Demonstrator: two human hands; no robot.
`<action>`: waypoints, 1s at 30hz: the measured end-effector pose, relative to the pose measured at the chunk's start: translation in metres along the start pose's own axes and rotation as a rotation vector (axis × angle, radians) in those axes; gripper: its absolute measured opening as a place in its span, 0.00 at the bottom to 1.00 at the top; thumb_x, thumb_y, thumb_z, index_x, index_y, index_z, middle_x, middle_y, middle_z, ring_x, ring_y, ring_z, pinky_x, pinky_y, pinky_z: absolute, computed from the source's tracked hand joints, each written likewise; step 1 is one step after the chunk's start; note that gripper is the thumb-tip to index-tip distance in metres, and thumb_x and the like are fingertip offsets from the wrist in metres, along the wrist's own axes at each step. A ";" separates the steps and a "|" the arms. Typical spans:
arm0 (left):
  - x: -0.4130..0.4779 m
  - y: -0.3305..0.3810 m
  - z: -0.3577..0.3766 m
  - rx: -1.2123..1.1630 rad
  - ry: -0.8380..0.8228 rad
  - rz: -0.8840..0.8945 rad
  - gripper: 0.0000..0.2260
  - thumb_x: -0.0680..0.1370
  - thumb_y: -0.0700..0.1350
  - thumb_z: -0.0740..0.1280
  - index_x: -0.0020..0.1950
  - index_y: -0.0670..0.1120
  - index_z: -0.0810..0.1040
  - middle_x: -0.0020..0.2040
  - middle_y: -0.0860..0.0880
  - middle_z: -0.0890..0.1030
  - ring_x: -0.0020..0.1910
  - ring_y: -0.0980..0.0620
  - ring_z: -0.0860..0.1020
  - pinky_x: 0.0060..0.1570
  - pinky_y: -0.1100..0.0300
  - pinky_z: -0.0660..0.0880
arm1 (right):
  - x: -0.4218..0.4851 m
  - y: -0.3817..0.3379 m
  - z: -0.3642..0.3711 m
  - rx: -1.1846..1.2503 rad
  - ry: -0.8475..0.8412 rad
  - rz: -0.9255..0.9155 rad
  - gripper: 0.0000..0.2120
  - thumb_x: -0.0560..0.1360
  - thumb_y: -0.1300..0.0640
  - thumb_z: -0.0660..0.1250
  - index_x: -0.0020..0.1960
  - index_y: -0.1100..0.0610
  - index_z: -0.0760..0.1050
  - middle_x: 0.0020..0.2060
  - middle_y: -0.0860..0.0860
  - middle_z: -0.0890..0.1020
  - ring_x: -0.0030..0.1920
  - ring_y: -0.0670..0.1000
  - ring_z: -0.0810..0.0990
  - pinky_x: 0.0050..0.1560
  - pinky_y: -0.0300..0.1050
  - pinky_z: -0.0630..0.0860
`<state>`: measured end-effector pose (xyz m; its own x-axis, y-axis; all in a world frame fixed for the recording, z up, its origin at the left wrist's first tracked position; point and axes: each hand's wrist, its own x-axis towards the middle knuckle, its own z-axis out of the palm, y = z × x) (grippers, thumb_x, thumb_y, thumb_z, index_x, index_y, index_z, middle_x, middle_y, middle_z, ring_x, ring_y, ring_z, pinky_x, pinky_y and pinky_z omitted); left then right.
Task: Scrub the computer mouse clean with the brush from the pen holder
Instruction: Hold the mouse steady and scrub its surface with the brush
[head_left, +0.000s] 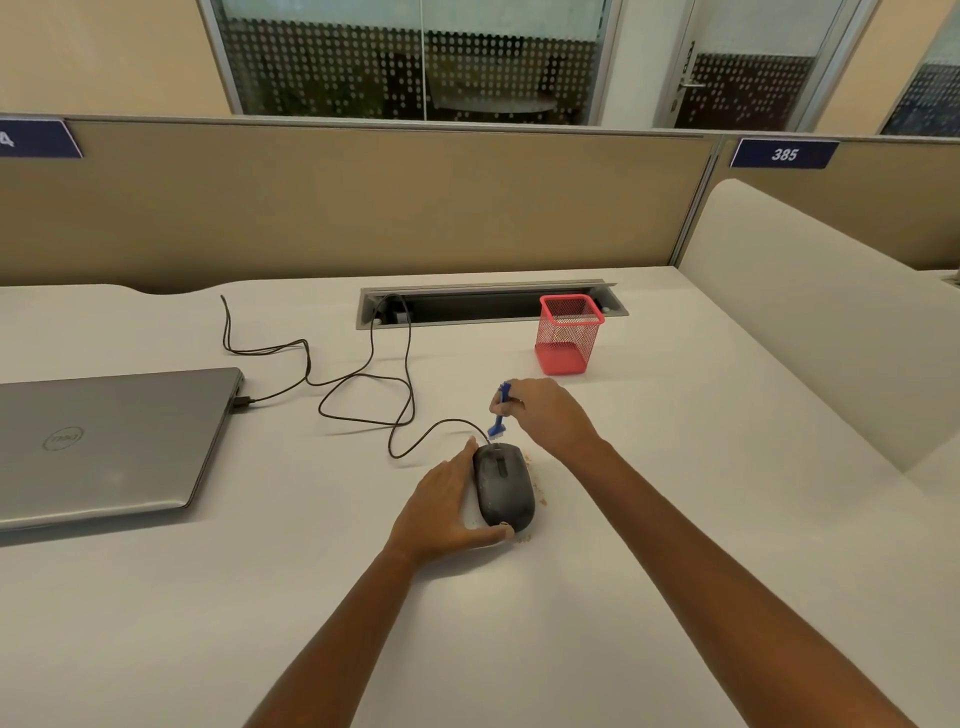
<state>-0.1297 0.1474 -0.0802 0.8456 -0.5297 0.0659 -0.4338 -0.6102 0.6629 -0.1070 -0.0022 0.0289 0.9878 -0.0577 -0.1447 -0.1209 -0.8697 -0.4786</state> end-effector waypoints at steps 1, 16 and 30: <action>0.000 0.000 0.000 -0.002 0.002 -0.001 0.51 0.59 0.71 0.64 0.75 0.50 0.48 0.72 0.53 0.64 0.66 0.55 0.64 0.60 0.67 0.58 | 0.001 0.000 0.003 -0.010 -0.015 0.007 0.13 0.78 0.59 0.59 0.58 0.63 0.75 0.56 0.63 0.80 0.55 0.63 0.78 0.60 0.50 0.72; 0.001 -0.002 0.002 0.004 -0.002 -0.007 0.50 0.59 0.71 0.63 0.74 0.51 0.49 0.73 0.53 0.62 0.68 0.54 0.63 0.63 0.65 0.57 | -0.024 0.025 -0.013 0.123 0.048 -0.014 0.12 0.77 0.59 0.60 0.56 0.63 0.78 0.54 0.61 0.81 0.54 0.60 0.79 0.55 0.43 0.70; 0.001 -0.005 0.003 0.006 -0.005 0.002 0.51 0.59 0.72 0.63 0.75 0.50 0.49 0.73 0.53 0.62 0.69 0.53 0.63 0.64 0.63 0.58 | -0.044 0.042 -0.007 0.141 0.026 -0.029 0.12 0.78 0.61 0.59 0.55 0.64 0.78 0.53 0.62 0.82 0.53 0.60 0.79 0.53 0.46 0.72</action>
<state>-0.1274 0.1482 -0.0855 0.8432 -0.5338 0.0636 -0.4376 -0.6128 0.6580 -0.1552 -0.0395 0.0209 0.9931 -0.0482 -0.1072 -0.1032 -0.7939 -0.5993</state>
